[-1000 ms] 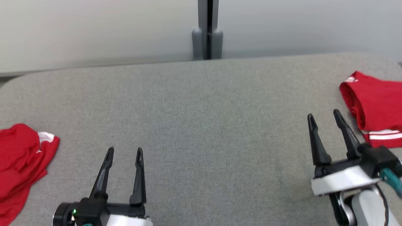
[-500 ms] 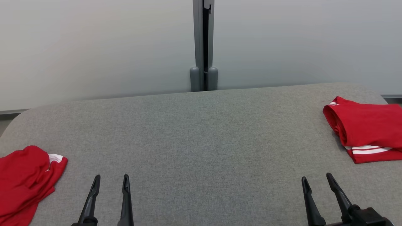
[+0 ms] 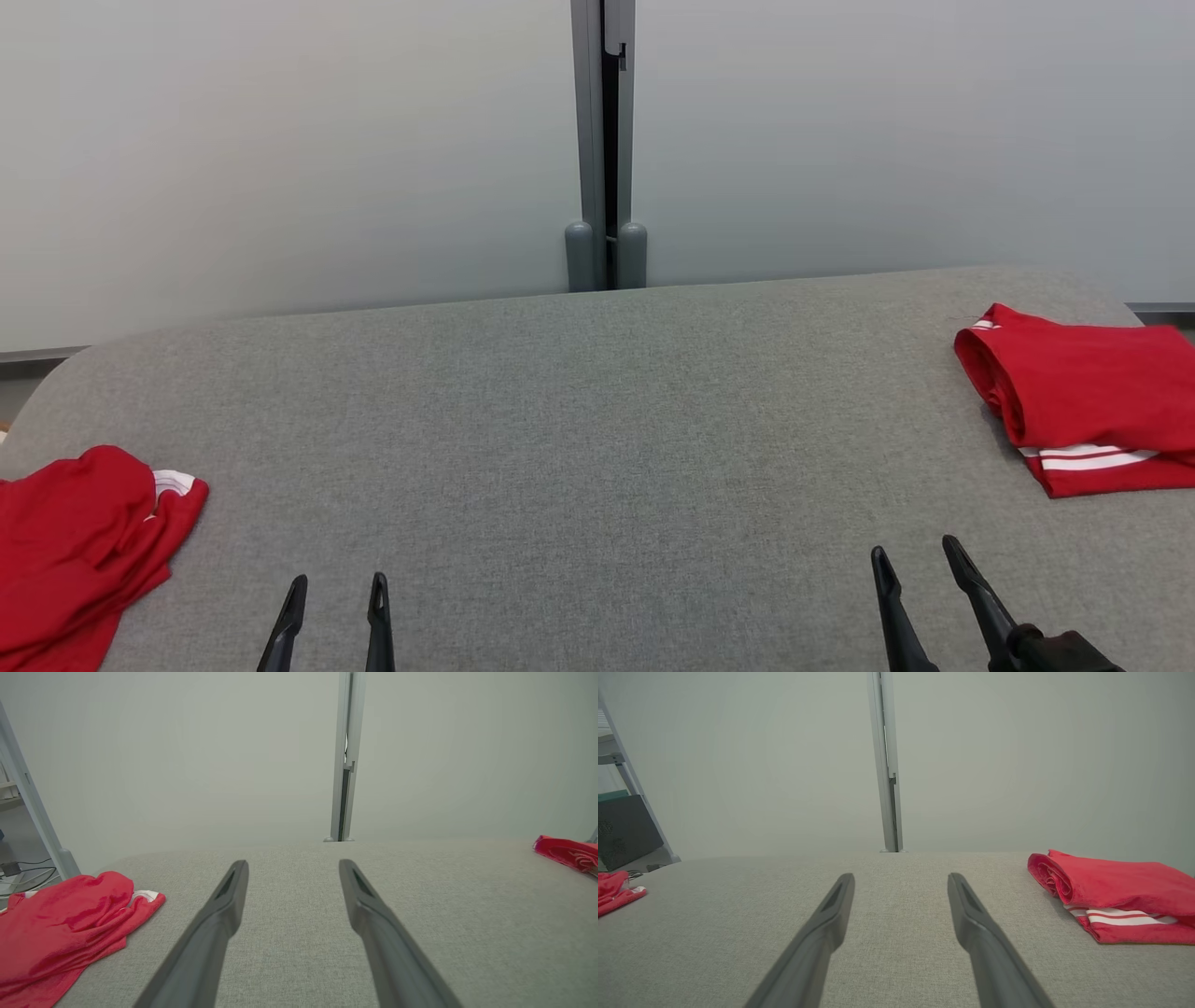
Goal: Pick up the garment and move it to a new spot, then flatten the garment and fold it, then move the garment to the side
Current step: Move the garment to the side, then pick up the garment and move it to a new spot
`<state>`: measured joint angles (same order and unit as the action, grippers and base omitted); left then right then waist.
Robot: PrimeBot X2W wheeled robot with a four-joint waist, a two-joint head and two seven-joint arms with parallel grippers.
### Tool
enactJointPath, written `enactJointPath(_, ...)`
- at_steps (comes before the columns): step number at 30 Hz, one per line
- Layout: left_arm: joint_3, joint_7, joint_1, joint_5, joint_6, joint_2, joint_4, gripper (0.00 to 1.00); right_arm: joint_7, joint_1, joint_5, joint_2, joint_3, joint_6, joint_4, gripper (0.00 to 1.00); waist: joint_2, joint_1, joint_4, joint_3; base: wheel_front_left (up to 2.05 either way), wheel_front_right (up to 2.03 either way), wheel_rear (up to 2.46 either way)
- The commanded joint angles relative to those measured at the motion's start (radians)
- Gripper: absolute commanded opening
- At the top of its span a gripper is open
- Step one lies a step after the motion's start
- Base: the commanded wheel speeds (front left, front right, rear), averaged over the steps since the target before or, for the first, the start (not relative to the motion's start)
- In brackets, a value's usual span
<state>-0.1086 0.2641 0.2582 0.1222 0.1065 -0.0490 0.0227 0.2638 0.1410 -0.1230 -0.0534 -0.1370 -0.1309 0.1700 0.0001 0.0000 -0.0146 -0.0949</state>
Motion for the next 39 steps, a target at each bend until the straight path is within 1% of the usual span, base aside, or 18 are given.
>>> enactJointPath(1,0.001,0.000,0.000,-0.008,-0.004,-0.003,0.005,1.00,0.001,0.010,0.001,-0.002,0.003,0.000,-0.002,1.00,-0.0001,0.0000,0.002,-0.001,0.00,0.00,0.00)
enactJointPath(6,-0.001,0.000,0.006,-0.007,0.004,-0.003,0.011,1.00,0.001,0.021,0.004,0.000,0.009,0.000,-0.007,1.00,-0.0001,0.0000,0.007,-0.002,0.00,0.00,0.00)
enactJointPath(18,-0.003,0.000,-0.004,-0.006,0.000,-0.003,0.000,1.00,0.001,0.010,0.005,0.002,0.013,0.000,-0.009,1.00,-0.0001,0.0000,-0.008,0.011,0.00,0.00,0.00)
enactJointPath(24,-0.005,0.000,-0.015,-0.012,-0.003,-0.003,-0.003,1.00,0.001,0.016,0.020,0.002,0.018,0.000,-0.014,1.00,-0.0001,0.0000,0.005,0.016,0.00,0.00,0.00)
enactJointPath(28,-0.002,0.000,-0.023,-0.019,0.002,-0.003,-0.009,1.00,0.001,0.009,0.014,0.003,0.015,0.000,-0.025,1.00,-0.0001,0.0000,0.039,0.022,0.00,0.00,0.00)
enactJointPath(33,0.000,0.000,-0.024,-0.024,0.001,-0.003,-0.016,1.00,0.001,0.013,0.000,0.002,-0.015,0.000,-0.033,1.00,-0.0001,0.0000,0.117,0.029,0.00,0.00,0.00)
enactJointPath(34,0.000,0.000,-0.024,-0.024,0.001,-0.003,-0.016,1.00,0.001,0.013,0.000,0.002,-0.015,0.000,-0.033,1.00,-0.0001,0.0000,0.117,0.029,0.00,0.00,0.00)
enactJointPath(39,-0.003,0.000,-0.008,-0.021,0.014,-0.003,-0.024,1.00,0.001,0.020,-0.009,0.002,-0.043,0.000,-0.036,1.00,-0.0001,0.0000,0.216,0.029,0.00,0.00,0.00)
